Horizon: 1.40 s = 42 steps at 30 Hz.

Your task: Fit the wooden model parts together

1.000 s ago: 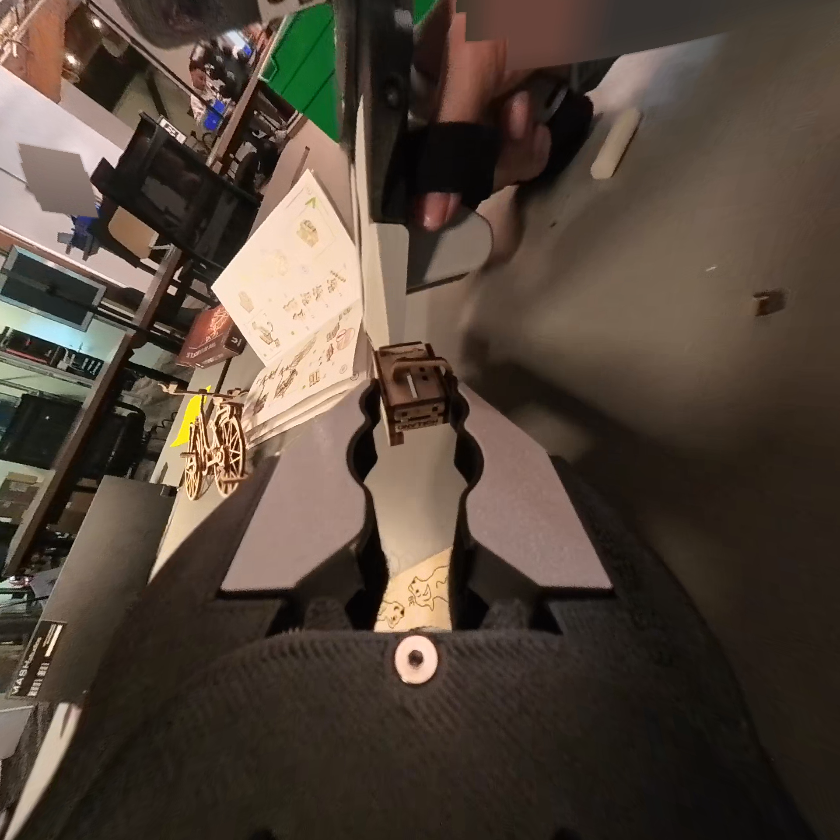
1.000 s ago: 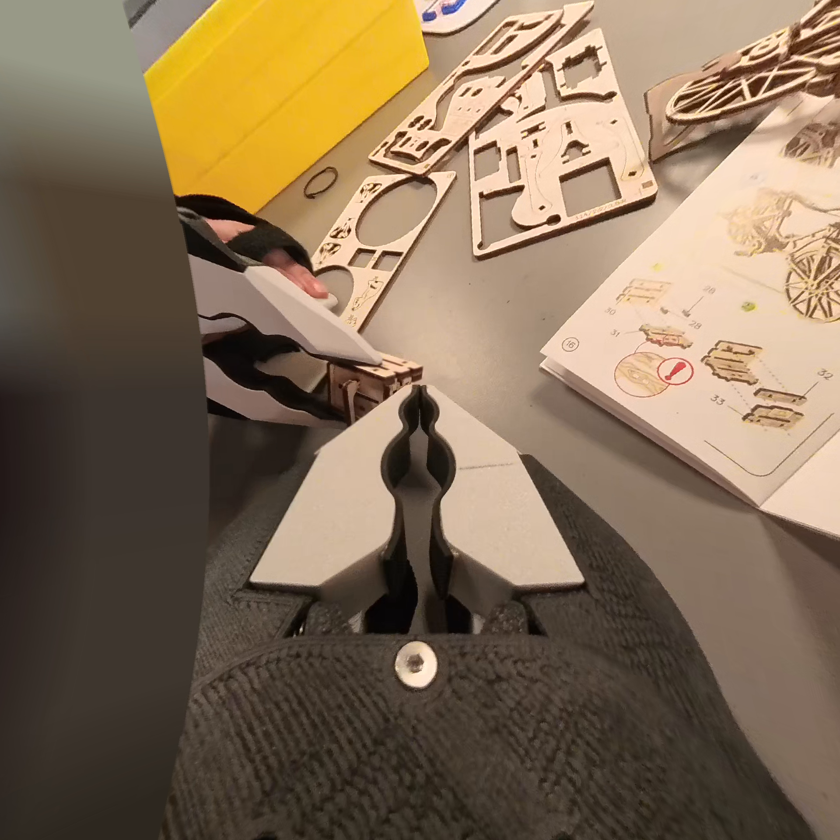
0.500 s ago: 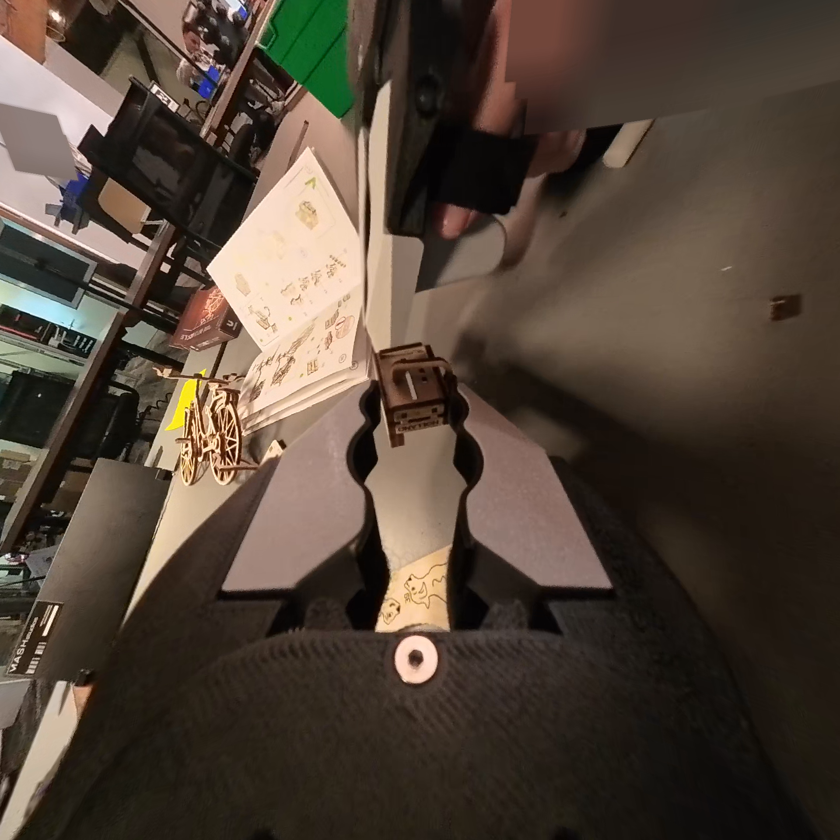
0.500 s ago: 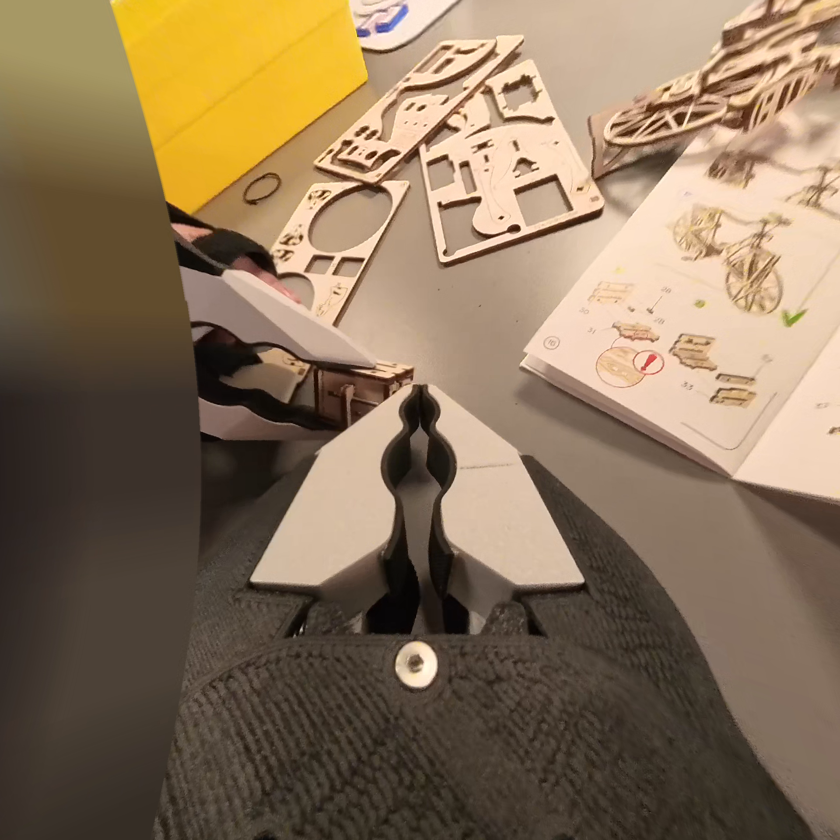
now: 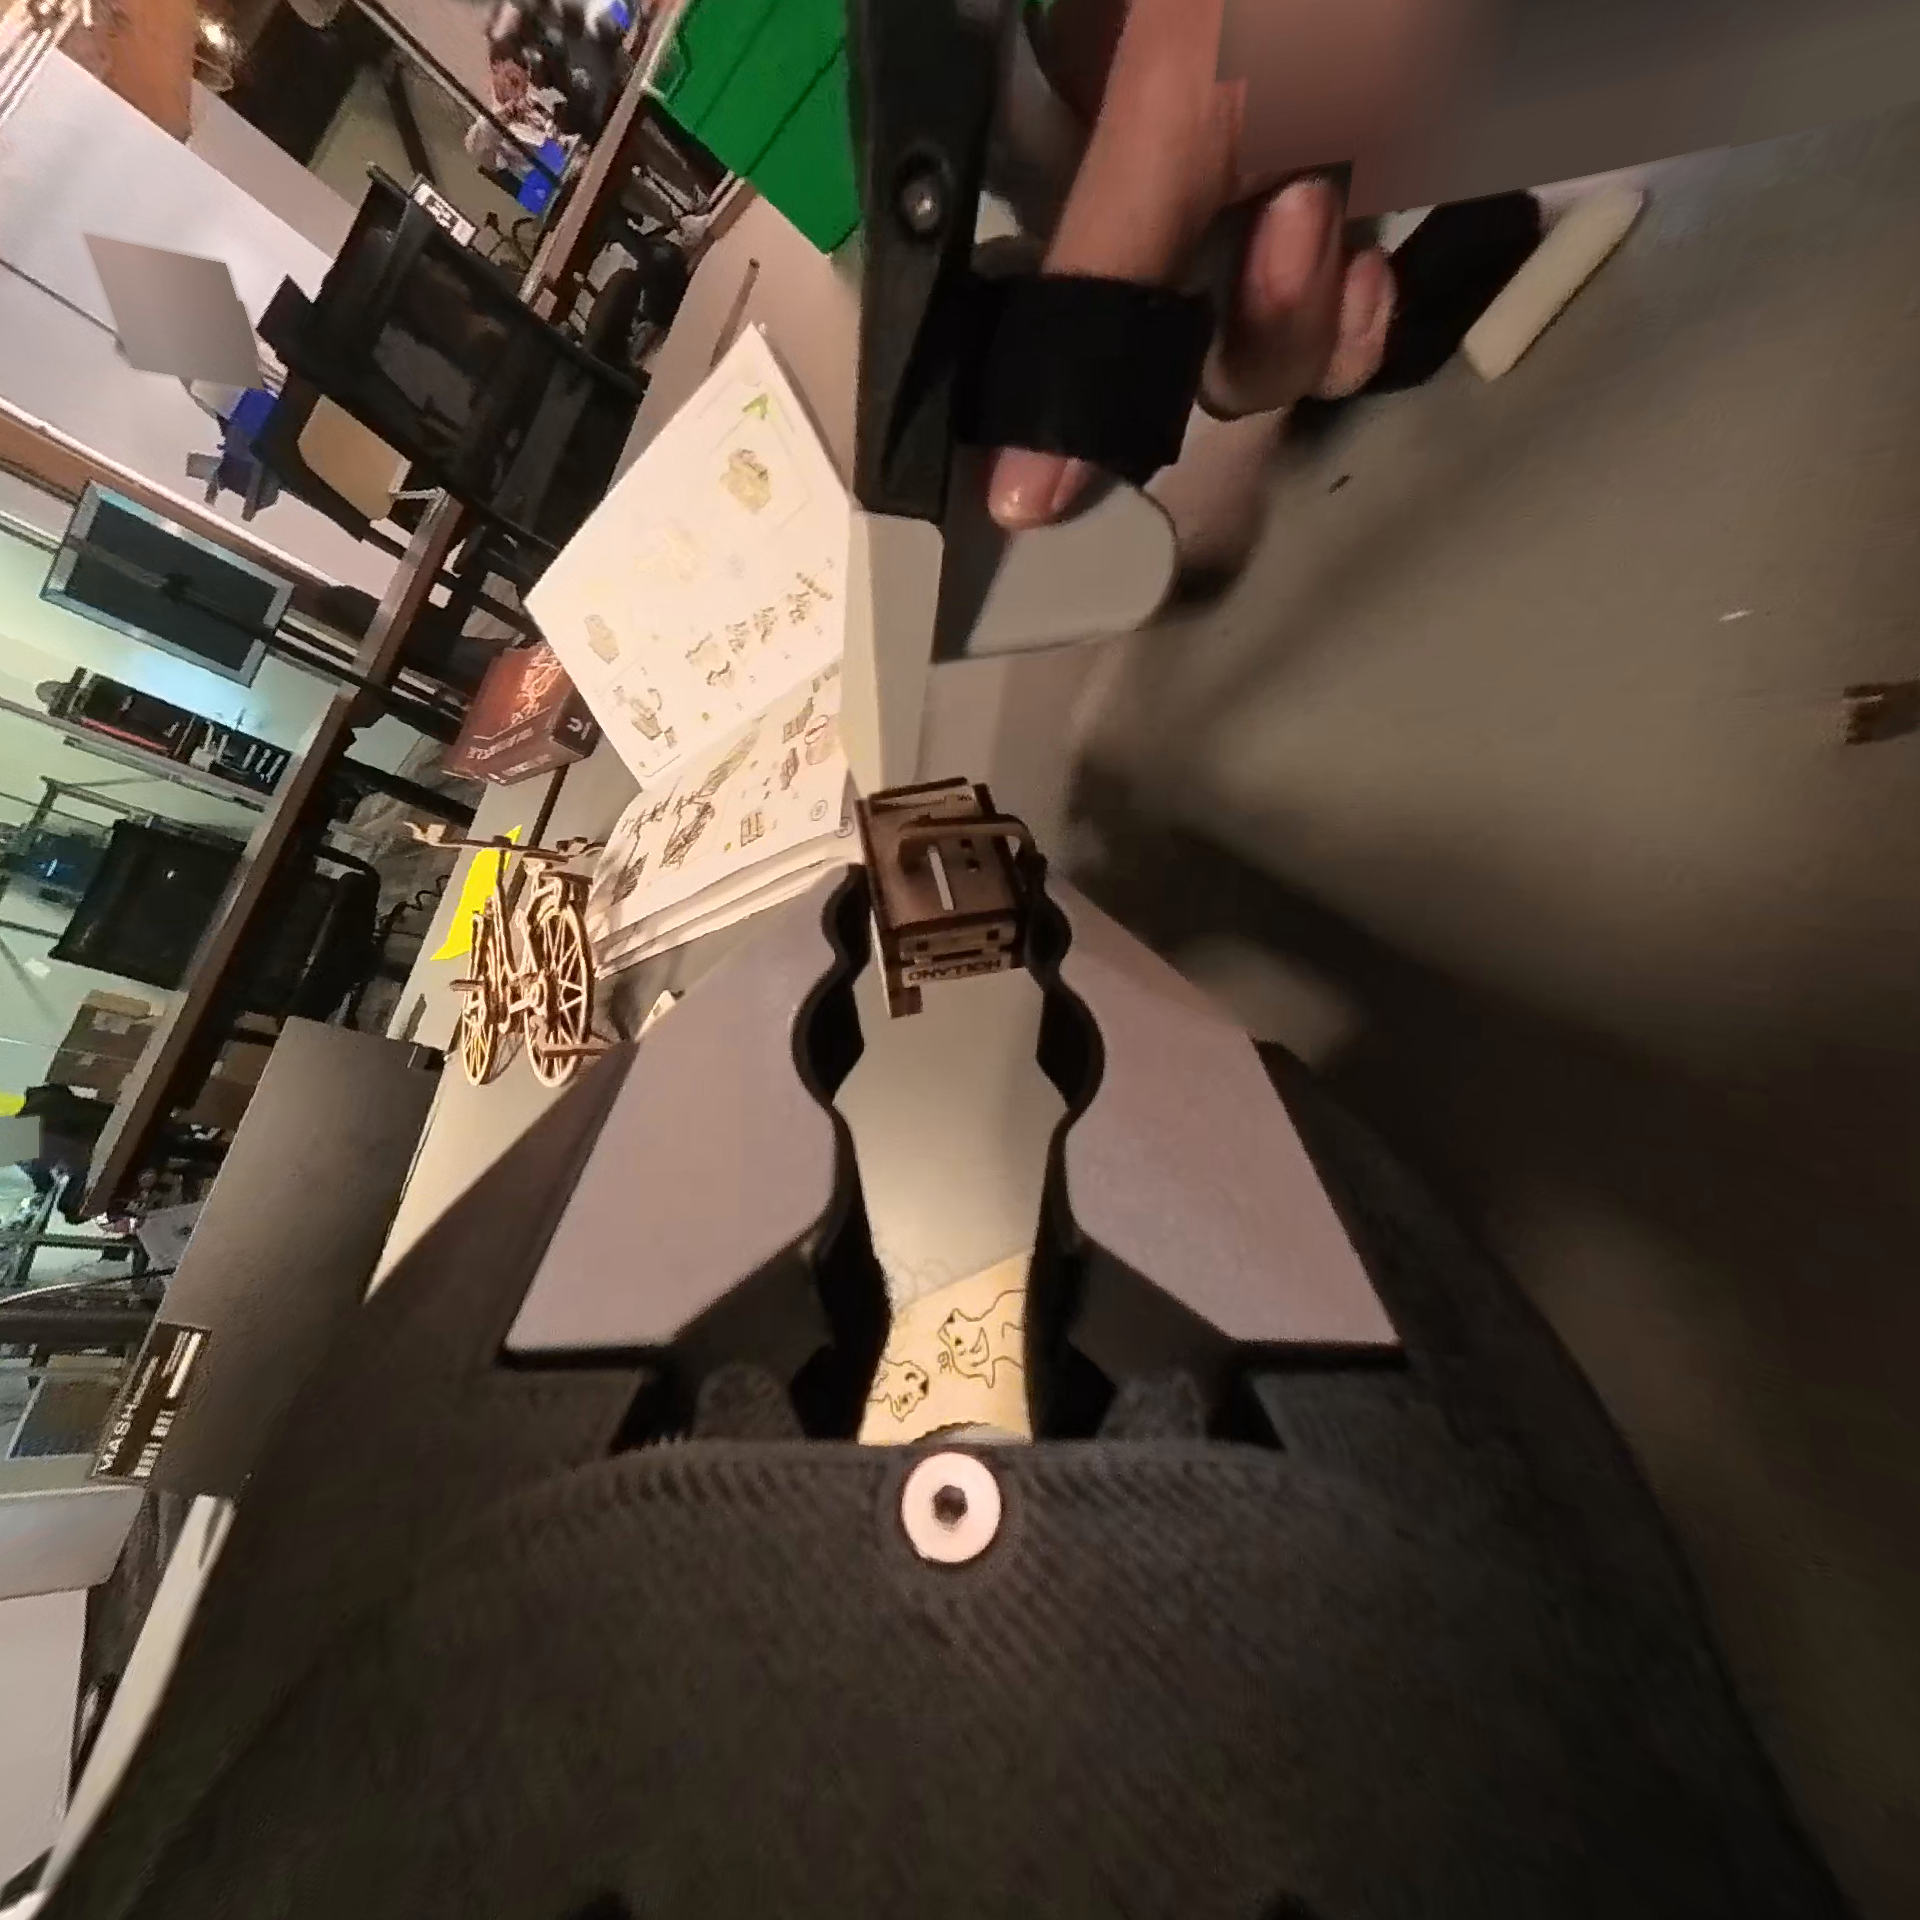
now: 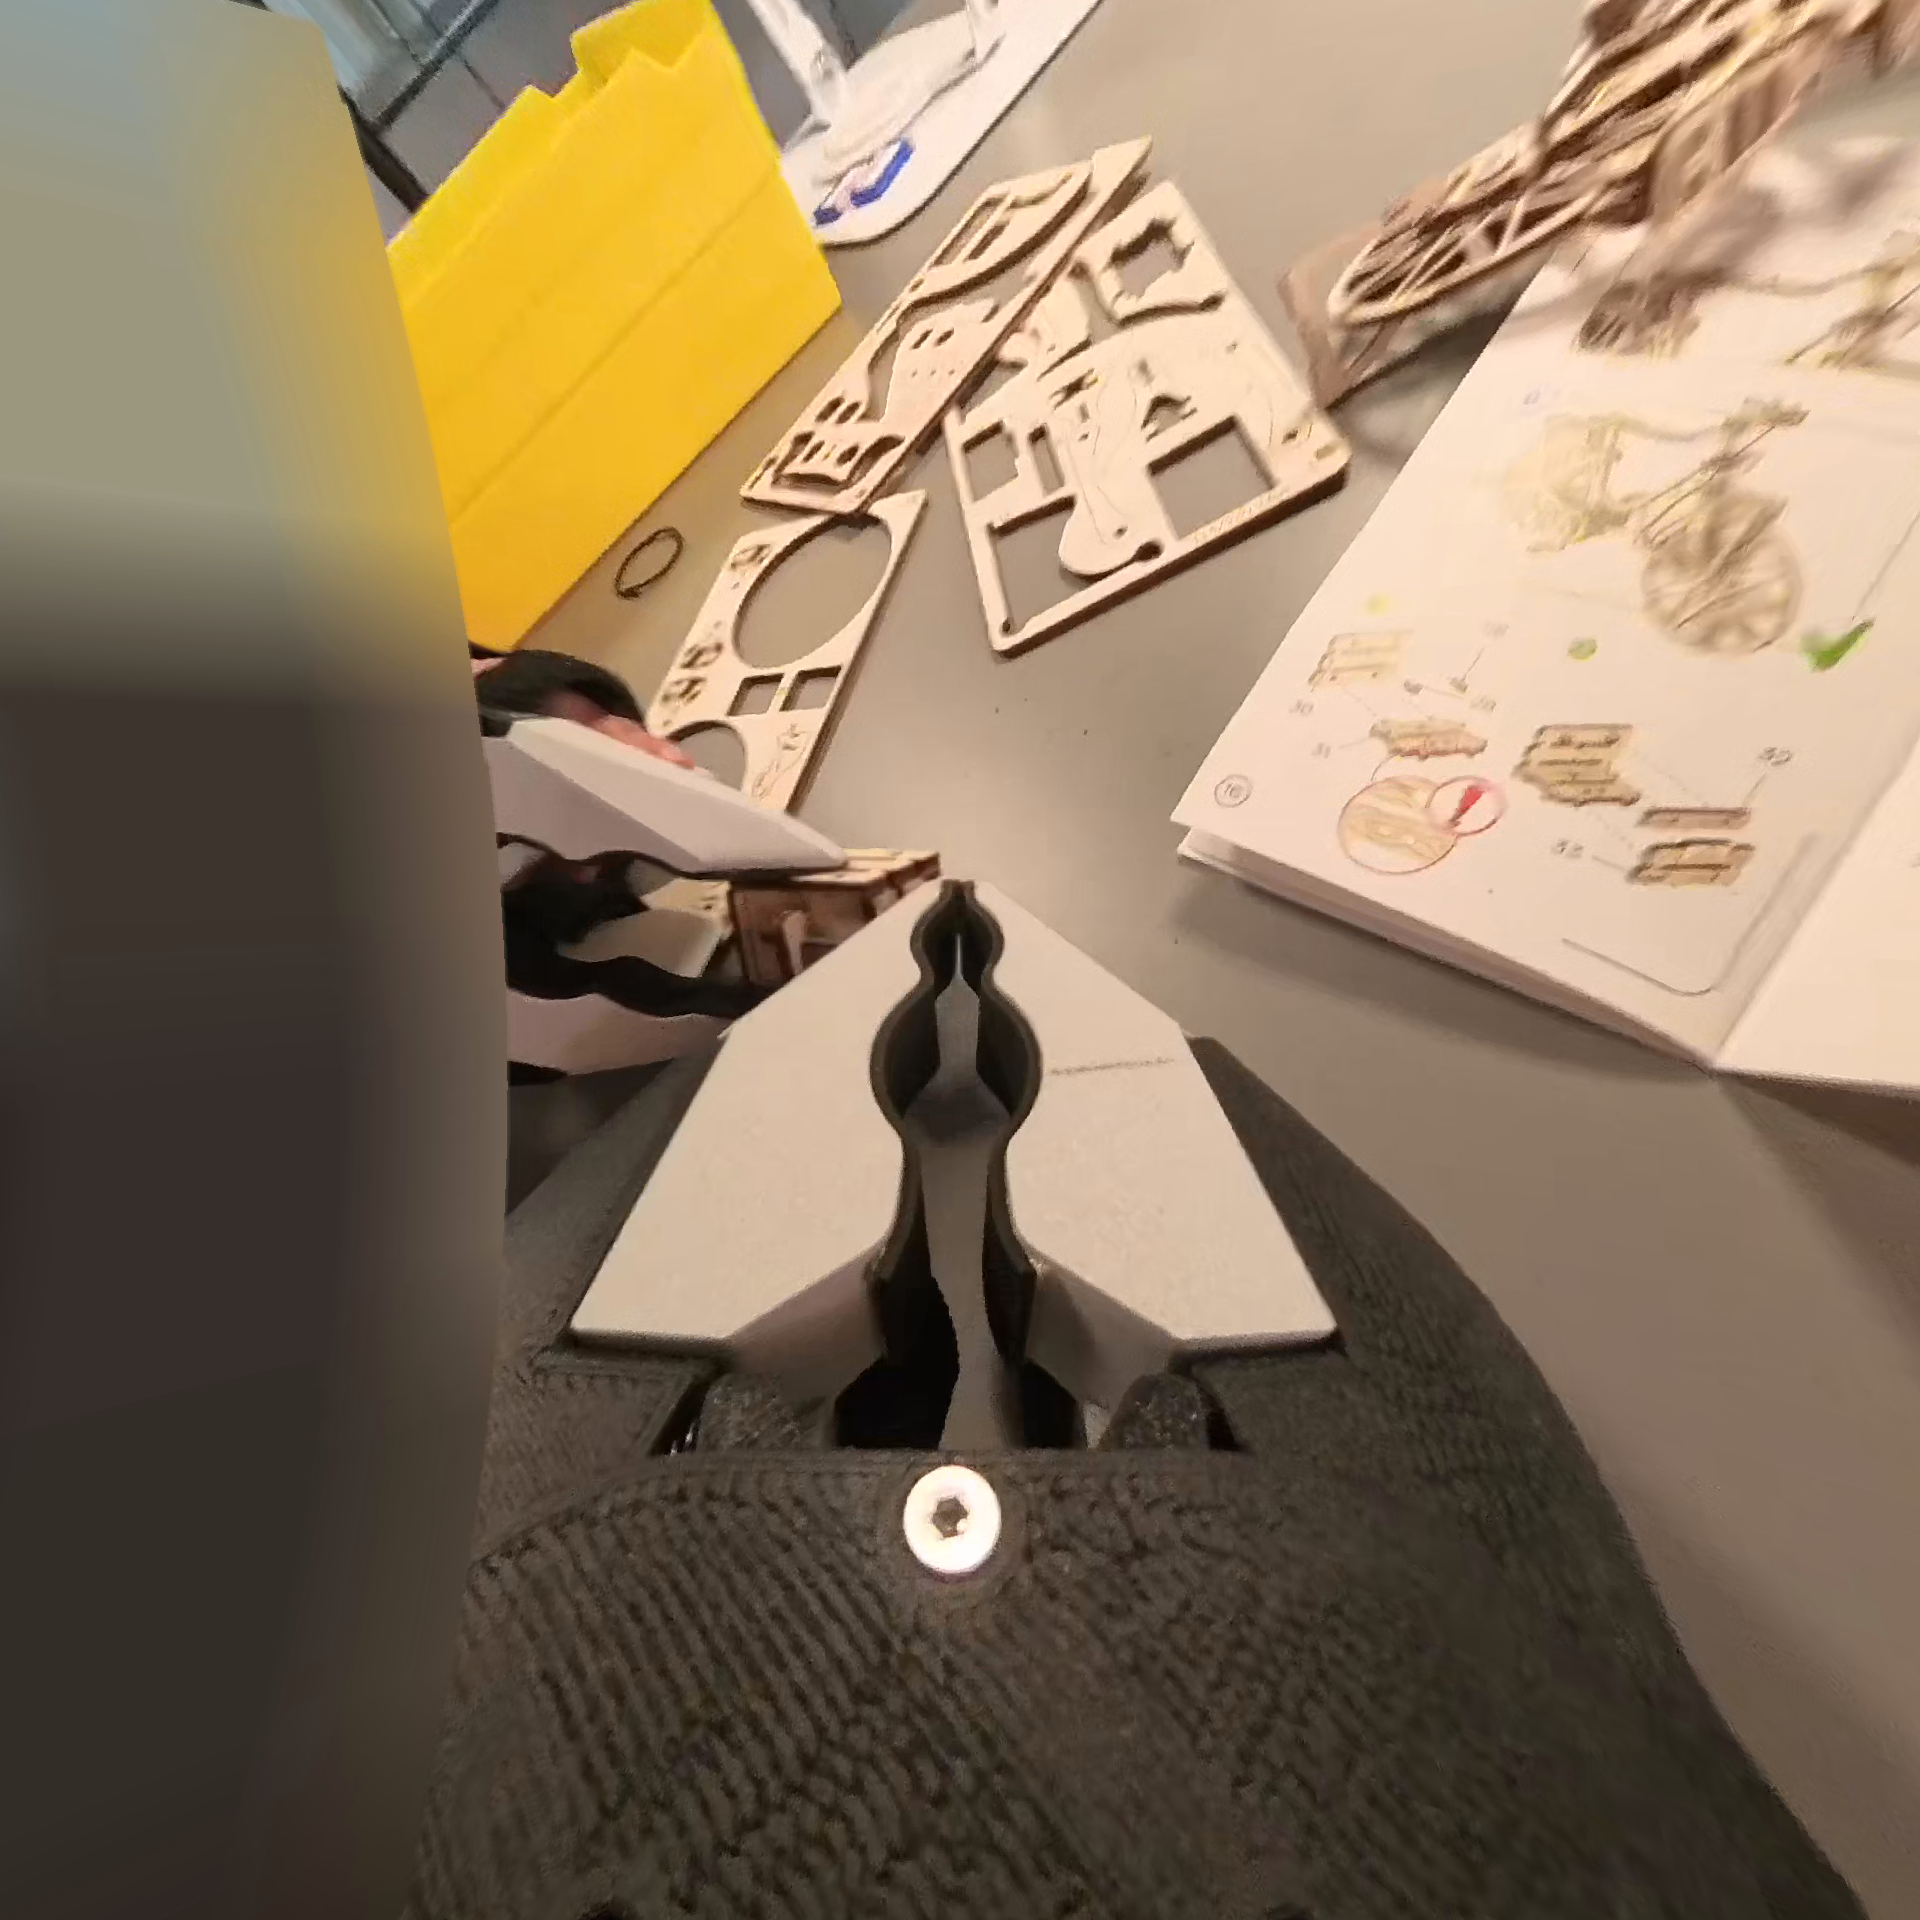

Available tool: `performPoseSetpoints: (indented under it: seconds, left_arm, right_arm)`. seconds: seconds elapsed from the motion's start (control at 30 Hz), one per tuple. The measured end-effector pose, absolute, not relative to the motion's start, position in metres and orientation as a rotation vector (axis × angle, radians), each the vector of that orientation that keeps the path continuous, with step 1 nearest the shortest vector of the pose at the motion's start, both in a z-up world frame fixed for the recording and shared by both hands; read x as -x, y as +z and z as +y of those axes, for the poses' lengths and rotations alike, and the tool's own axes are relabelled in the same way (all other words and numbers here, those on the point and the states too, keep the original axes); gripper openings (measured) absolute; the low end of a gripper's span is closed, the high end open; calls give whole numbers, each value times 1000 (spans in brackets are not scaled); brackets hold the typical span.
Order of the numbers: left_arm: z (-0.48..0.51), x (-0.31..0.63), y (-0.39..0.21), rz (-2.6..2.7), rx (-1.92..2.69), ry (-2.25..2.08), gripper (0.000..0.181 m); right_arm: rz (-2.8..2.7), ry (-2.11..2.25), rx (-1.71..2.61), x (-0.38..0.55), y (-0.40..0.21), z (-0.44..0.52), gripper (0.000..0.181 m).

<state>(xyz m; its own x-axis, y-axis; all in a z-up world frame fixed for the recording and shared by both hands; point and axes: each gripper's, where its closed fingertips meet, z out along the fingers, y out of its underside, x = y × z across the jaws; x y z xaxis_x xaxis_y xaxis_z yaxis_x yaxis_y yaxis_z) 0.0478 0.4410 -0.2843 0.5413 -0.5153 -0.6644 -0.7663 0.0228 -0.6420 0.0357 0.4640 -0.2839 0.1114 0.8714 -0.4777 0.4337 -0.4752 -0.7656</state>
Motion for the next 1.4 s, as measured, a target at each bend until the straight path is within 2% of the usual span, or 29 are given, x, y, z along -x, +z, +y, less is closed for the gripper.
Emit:
performPoseSetpoints:
  seconds: [0.27,0.83,1.2,1.4]
  left_arm:
    - [442,-45,-282,1085,1633,288,28]
    - [442,-43,-287,1093,1669,287,26]
    - [442,-43,-288,1106,1677,303,26]
    - [443,-44,-286,1110,1645,321,27]
  right_arm:
    - [-1427,1074,1835,-40,-289,463,0]
    - [-1351,1154,1956,-39,-294,458,0]
    - [-1417,906,1865,-39,-296,462,0]
    - [-1358,1070,1881,-38,-289,465,0]
